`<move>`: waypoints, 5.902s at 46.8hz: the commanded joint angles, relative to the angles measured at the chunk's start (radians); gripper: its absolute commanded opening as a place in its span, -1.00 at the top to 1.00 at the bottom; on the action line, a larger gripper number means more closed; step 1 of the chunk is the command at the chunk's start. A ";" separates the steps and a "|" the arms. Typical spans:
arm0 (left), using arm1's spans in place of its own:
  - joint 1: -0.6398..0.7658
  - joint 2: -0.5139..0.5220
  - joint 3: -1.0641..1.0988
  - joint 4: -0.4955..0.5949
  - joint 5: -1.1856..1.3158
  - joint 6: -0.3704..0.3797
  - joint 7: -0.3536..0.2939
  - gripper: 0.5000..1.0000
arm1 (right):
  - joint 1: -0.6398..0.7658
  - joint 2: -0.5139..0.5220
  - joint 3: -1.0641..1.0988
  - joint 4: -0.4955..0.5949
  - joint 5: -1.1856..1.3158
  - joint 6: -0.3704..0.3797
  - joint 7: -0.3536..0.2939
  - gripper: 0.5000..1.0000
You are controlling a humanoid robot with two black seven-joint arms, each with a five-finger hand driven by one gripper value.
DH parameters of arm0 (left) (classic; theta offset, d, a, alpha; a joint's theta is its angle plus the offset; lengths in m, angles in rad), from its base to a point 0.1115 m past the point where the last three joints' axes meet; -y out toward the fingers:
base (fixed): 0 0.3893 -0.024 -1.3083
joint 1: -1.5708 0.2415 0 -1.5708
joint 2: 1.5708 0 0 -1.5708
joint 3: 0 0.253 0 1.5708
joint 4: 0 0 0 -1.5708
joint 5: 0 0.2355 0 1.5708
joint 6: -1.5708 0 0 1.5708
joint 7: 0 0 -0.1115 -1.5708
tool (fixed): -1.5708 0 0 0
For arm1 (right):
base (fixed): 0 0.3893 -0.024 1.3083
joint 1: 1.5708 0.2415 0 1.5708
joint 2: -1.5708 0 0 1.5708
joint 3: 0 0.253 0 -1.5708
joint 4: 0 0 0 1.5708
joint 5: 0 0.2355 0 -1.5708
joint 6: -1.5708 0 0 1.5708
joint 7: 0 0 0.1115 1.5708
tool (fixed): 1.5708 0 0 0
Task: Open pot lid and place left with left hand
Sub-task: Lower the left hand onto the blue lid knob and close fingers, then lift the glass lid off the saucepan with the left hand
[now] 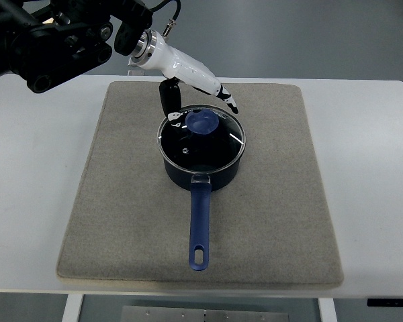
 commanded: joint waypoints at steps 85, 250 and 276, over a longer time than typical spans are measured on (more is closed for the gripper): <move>-0.019 -0.010 0.049 -0.029 0.097 0.044 0.000 -0.87 | 0.000 0.000 0.000 0.000 0.000 0.000 0.000 -0.66; -0.026 -0.005 0.002 0.225 -0.098 0.059 0.000 0.87 | 0.000 0.000 0.000 0.000 0.000 0.000 0.000 -0.66; 0.052 0.136 0.006 0.224 -0.134 0.073 0.000 0.85 | 0.000 0.000 0.000 0.000 0.000 0.000 0.000 -0.66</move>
